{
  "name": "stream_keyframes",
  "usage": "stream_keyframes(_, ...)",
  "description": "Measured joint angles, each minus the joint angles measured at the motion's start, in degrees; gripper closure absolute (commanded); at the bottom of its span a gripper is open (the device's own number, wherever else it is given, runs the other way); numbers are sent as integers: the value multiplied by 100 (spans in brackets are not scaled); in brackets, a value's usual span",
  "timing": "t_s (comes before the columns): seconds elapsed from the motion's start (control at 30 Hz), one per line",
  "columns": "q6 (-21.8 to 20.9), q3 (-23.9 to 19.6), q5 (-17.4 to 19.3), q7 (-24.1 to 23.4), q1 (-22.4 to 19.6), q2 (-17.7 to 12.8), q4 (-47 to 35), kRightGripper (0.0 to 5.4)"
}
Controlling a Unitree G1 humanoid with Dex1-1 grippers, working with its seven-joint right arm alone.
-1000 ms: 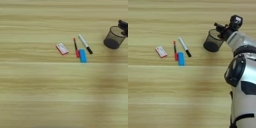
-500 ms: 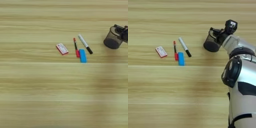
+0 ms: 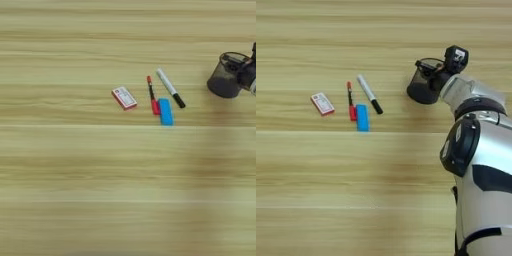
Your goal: Move the objects on the table
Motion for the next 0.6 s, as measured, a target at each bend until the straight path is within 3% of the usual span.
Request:
stream_keyframes(0.27,-18,-70,2,-98,2,15,0,536)
stream_keyframes(0.6,-372,-73,-104,-551,105,14,1,536)
